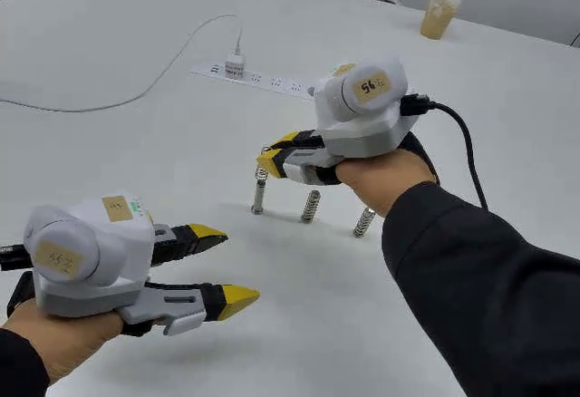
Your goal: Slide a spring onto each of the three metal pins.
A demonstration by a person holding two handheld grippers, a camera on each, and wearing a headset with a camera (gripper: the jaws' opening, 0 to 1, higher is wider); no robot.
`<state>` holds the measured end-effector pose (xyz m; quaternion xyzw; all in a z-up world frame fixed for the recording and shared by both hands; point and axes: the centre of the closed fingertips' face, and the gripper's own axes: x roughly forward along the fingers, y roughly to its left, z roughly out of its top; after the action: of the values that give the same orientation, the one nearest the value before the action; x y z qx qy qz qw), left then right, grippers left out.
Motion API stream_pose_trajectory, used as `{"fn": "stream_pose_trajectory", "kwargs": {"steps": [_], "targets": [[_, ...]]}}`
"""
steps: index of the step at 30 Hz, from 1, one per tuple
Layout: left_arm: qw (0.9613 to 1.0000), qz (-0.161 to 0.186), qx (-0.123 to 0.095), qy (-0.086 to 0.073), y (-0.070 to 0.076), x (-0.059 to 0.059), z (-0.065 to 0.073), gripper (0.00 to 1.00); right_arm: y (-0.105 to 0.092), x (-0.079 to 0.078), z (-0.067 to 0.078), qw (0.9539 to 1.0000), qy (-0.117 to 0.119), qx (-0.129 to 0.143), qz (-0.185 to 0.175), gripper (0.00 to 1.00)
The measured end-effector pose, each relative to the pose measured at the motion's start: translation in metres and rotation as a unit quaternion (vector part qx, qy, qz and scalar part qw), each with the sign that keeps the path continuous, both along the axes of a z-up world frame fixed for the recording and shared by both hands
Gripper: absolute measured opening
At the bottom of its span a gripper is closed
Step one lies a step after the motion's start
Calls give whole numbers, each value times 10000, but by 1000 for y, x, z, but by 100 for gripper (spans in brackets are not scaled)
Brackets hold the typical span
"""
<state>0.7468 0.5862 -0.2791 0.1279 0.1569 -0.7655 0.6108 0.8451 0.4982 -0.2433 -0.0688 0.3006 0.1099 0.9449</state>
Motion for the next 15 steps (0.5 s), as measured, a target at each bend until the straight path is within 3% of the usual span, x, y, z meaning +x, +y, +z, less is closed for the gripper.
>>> {"fn": "stream_pose_trajectory", "kwargs": {"steps": [15], "targets": [[10000,0,41,27,-1,0,-3,48,-5,2,-19,9999,117,47,-66,12]]}}
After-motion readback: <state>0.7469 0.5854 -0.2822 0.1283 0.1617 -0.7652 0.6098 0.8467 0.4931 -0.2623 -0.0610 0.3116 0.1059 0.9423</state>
